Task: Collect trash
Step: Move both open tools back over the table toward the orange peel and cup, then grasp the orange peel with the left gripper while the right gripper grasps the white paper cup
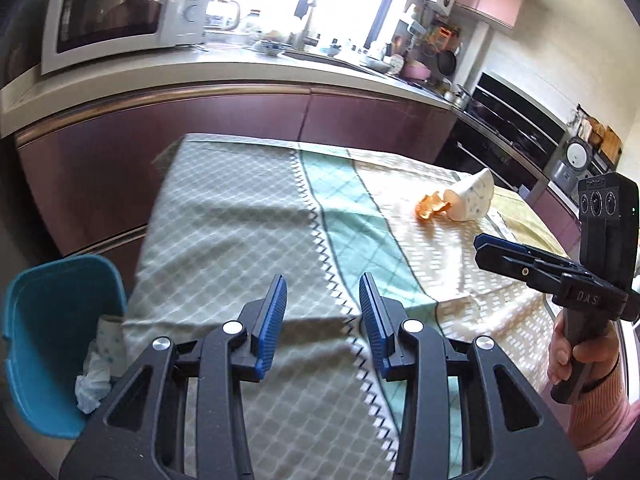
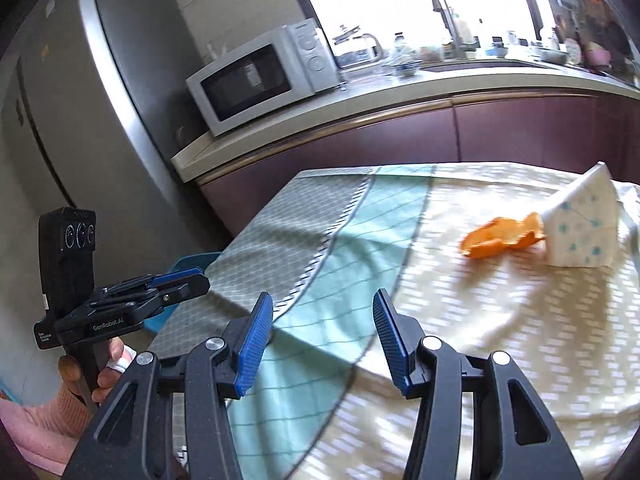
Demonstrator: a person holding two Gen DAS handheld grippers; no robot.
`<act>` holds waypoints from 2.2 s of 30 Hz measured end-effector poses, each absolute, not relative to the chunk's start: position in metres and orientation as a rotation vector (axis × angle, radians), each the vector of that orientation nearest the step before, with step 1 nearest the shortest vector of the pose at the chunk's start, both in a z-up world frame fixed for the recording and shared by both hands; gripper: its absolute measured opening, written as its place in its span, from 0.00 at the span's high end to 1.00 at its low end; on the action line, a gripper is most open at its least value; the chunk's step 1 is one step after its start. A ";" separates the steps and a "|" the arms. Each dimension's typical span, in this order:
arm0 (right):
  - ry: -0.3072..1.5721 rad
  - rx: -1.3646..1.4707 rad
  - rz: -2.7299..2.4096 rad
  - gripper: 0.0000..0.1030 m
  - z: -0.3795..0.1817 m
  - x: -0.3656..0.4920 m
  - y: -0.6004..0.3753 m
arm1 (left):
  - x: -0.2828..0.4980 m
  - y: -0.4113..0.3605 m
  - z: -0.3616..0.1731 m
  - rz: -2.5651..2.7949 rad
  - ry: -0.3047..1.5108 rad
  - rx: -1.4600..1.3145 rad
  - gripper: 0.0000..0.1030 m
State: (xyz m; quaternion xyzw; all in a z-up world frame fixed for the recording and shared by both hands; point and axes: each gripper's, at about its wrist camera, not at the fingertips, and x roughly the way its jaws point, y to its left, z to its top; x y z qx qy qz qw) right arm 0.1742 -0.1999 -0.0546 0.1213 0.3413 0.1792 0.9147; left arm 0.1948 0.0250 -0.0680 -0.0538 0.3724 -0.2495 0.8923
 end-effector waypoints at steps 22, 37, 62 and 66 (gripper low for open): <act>0.626 0.305 0.081 0.52 -0.066 0.216 -0.377 | 0.285 -0.179 -0.084 -0.690 0.879 0.092 0.64; 0.651 0.251 0.173 0.53 -0.078 0.229 -0.379 | 0.316 -0.223 -0.110 -0.679 0.930 0.203 0.65; 0.607 0.230 0.219 0.98 -0.064 0.202 -0.358 | 0.288 -0.189 -0.096 -0.663 0.897 0.136 0.85; 0.590 0.241 0.235 0.97 -0.055 0.194 -0.351 | 0.272 -0.170 -0.084 -0.647 0.866 0.123 0.85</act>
